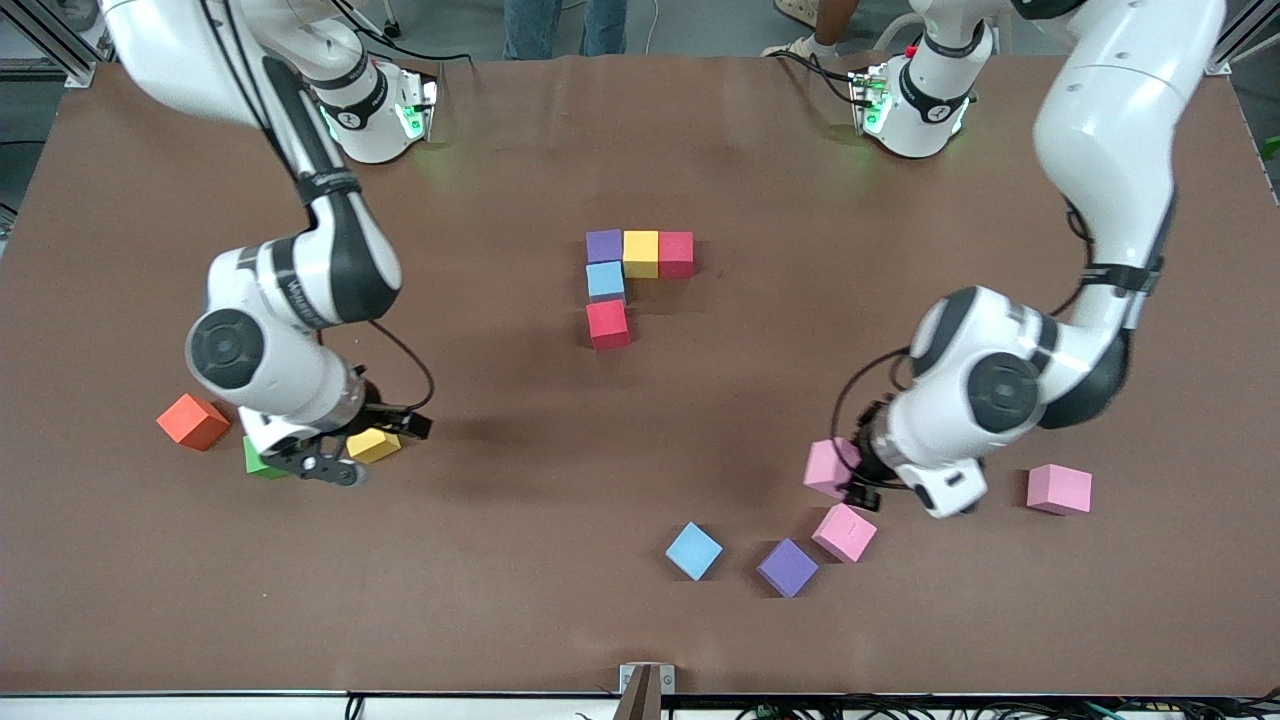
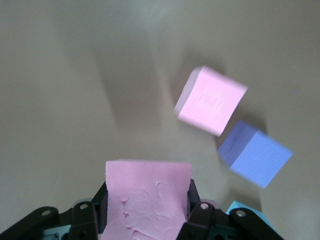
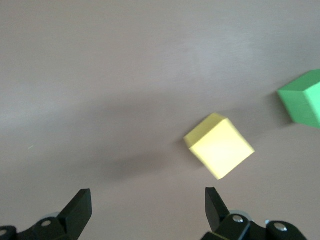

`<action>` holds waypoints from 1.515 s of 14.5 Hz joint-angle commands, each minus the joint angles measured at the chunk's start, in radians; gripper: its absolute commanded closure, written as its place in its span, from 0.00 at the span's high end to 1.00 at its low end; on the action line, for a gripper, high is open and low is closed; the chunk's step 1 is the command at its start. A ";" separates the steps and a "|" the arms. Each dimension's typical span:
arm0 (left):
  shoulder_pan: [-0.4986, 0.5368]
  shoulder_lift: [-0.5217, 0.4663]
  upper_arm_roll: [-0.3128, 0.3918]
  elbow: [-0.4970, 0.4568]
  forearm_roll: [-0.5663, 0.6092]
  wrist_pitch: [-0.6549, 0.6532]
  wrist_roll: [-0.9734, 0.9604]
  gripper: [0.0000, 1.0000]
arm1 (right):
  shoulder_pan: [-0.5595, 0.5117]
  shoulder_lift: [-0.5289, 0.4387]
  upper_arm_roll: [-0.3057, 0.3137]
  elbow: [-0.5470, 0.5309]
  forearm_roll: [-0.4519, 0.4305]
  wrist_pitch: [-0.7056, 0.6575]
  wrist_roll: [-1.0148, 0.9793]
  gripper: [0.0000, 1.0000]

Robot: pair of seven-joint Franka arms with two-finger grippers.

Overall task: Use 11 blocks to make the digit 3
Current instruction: 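Place the pink block with the left gripper while the right gripper grasps yellow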

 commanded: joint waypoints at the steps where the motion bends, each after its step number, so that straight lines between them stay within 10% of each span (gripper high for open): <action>1: -0.116 -0.004 0.008 -0.057 0.100 -0.064 -0.311 0.17 | -0.046 0.008 0.014 -0.023 0.002 0.004 -0.017 1.00; 8: -0.387 0.043 0.014 -0.069 0.138 -0.230 -0.718 0.17 | -0.093 0.054 0.015 -0.023 0.008 0.013 -0.722 1.00; 14: -0.651 0.089 0.173 -0.033 0.144 -0.221 -0.911 0.17 | -0.103 0.077 0.015 -0.026 0.002 0.009 -0.835 1.00; 22: -0.688 0.117 0.175 0.017 0.146 -0.166 -0.988 0.17 | -0.110 0.123 0.014 -0.042 -0.007 0.079 -0.869 1.00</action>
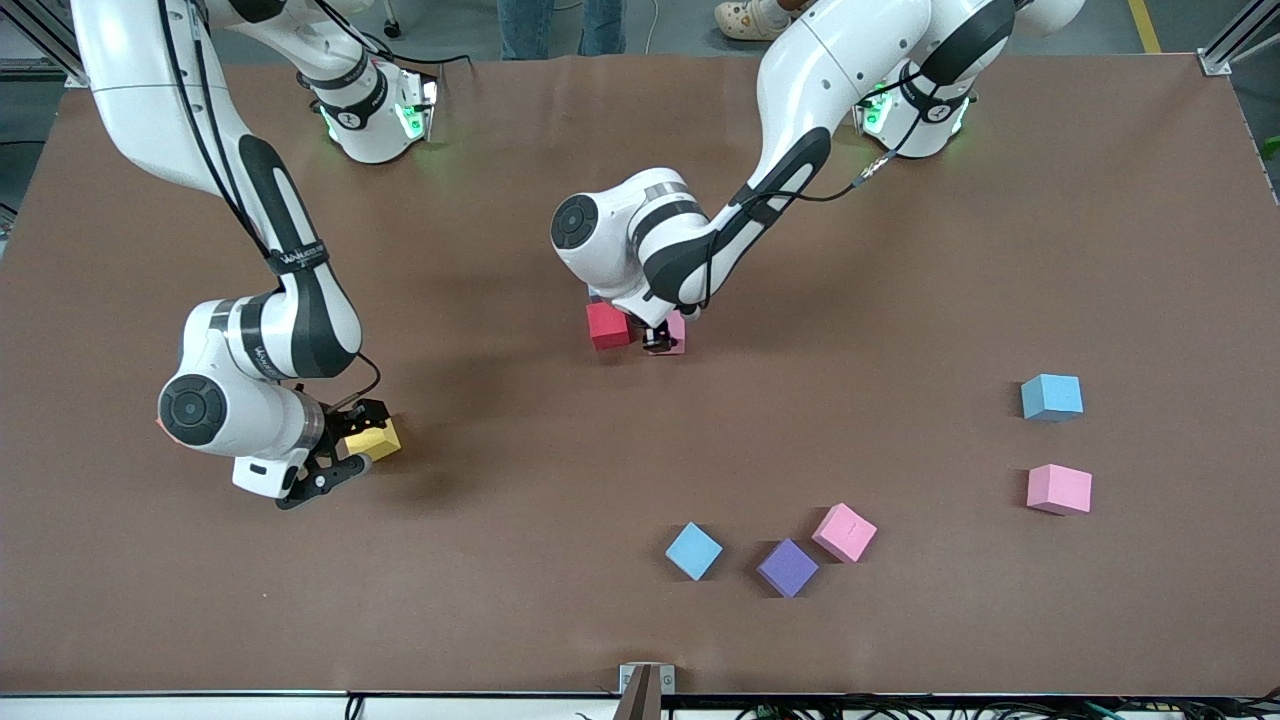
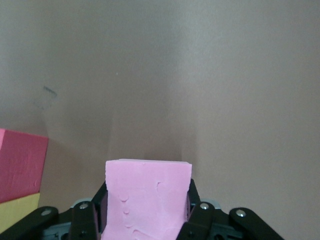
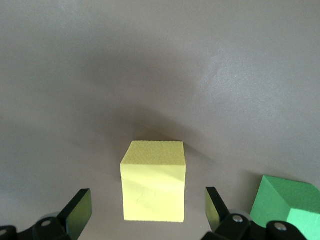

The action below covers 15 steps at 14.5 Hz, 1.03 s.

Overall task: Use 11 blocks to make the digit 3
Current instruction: 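Place the pink block with the left gripper while the right gripper grasps yellow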

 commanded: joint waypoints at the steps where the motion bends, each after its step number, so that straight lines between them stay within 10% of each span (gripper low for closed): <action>1: -0.028 0.014 0.003 0.020 0.004 0.024 -0.162 0.17 | -0.019 0.003 0.014 -0.043 -0.009 0.057 -0.036 1.00; 15: -0.058 0.045 0.004 0.020 0.005 0.064 -0.260 0.17 | -0.022 0.028 0.015 -0.073 -0.007 0.076 -0.051 1.00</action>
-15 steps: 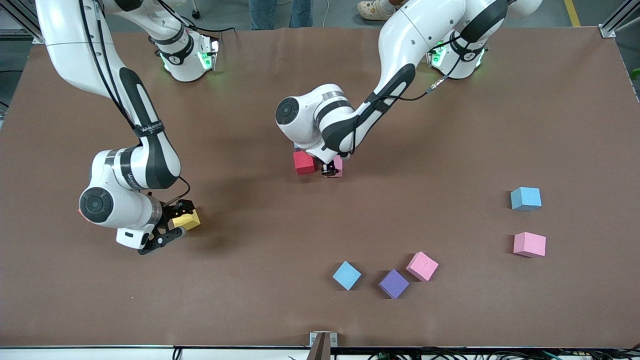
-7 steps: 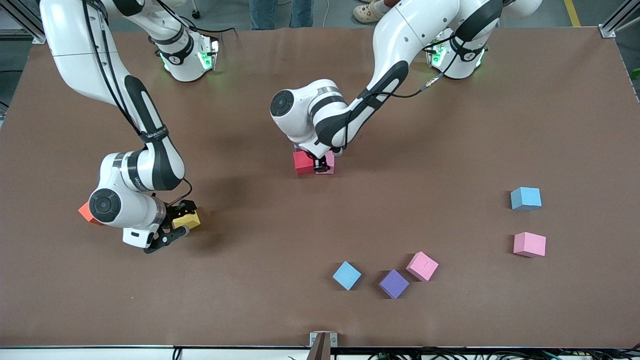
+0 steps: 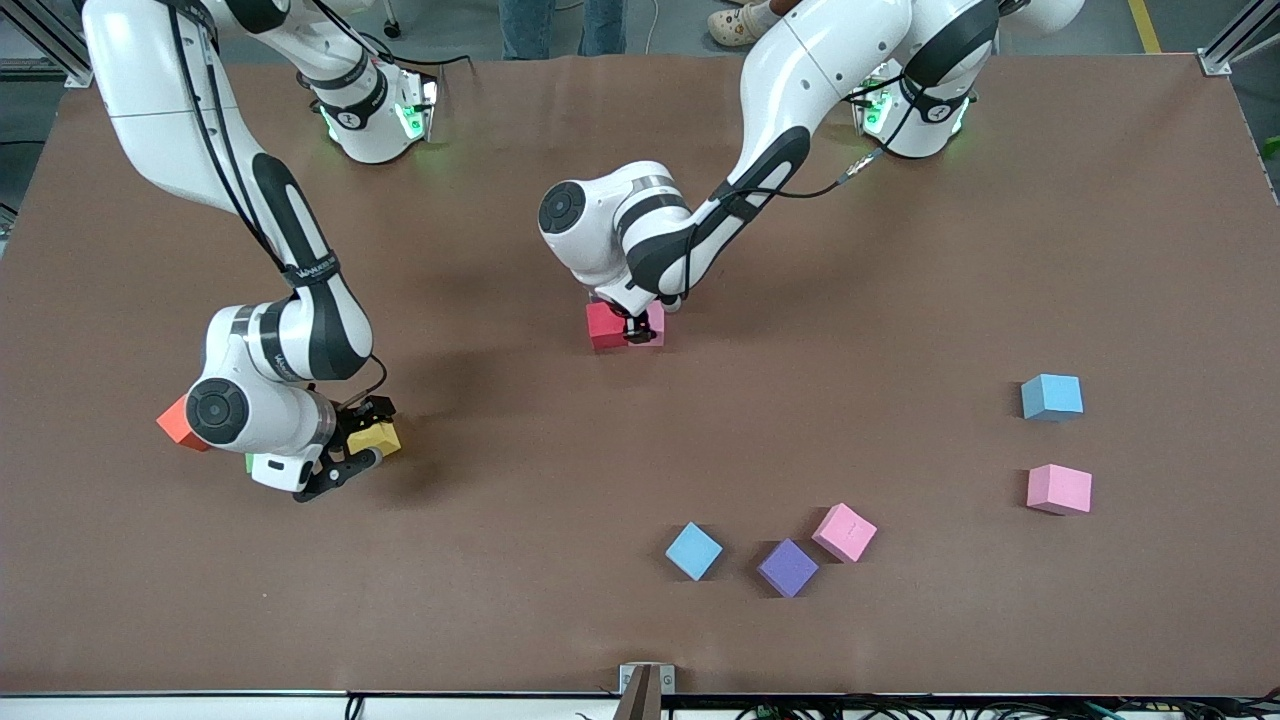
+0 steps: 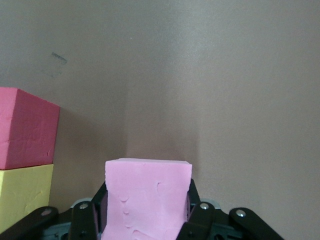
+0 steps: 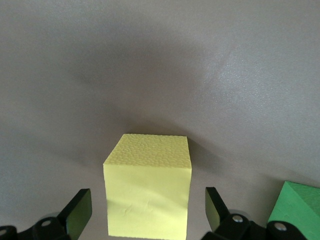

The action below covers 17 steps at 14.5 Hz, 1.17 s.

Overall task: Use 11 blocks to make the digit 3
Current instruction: 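Place the pink block with the left gripper while the right gripper grasps yellow, then lift the yellow block with the right gripper while the left gripper reaches pink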

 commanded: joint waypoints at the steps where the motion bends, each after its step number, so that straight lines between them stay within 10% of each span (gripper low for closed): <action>1: -0.016 0.019 0.002 0.014 0.011 0.019 -0.230 0.17 | -0.015 0.004 0.015 -0.006 -0.007 0.017 -0.013 1.00; 6: -0.021 0.019 0.002 0.017 0.013 0.027 -0.267 0.17 | -0.010 0.021 0.015 -0.001 -0.007 0.056 -0.021 0.94; 12: -0.031 0.024 0.007 0.017 0.016 0.031 -0.289 0.19 | -0.004 0.022 0.015 -0.003 -0.007 0.058 -0.021 0.54; 14: -0.032 0.024 0.005 0.016 0.020 0.031 -0.277 0.55 | -0.004 0.022 0.015 -0.001 -0.007 0.058 -0.021 0.45; 15: -0.032 0.022 0.007 0.016 0.020 0.031 -0.276 0.91 | -0.004 0.022 0.015 0.000 -0.005 0.058 -0.019 0.43; 17: -0.032 0.016 0.005 0.016 0.020 0.031 -0.276 1.00 | -0.003 0.021 0.015 0.005 0.003 0.056 -0.009 0.41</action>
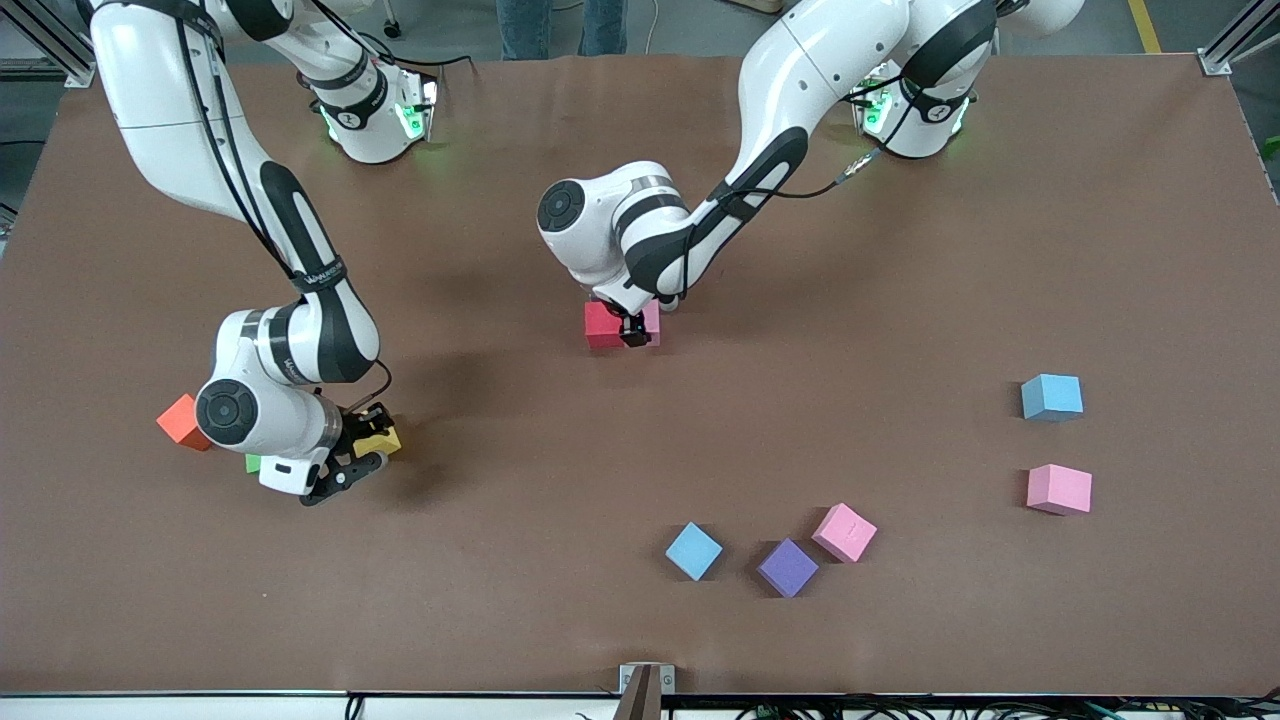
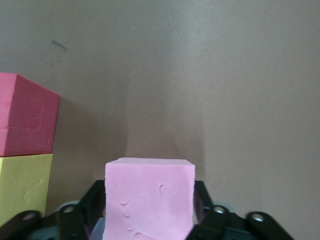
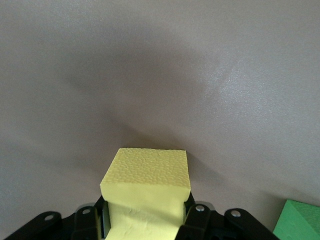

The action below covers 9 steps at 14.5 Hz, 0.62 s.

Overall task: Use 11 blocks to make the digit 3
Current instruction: 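Lift the yellow block with the right gripper while the left gripper reaches pink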

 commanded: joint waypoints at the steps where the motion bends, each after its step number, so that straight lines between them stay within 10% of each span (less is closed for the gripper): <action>1: -0.021 0.004 0.003 0.011 0.024 0.007 -0.255 1.00 | -0.004 0.000 0.010 0.003 0.004 0.007 0.009 0.40; 9: -0.005 -0.096 -0.013 0.013 -0.022 -0.074 -0.070 1.00 | 0.021 -0.008 0.015 0.054 0.023 -0.016 0.073 0.40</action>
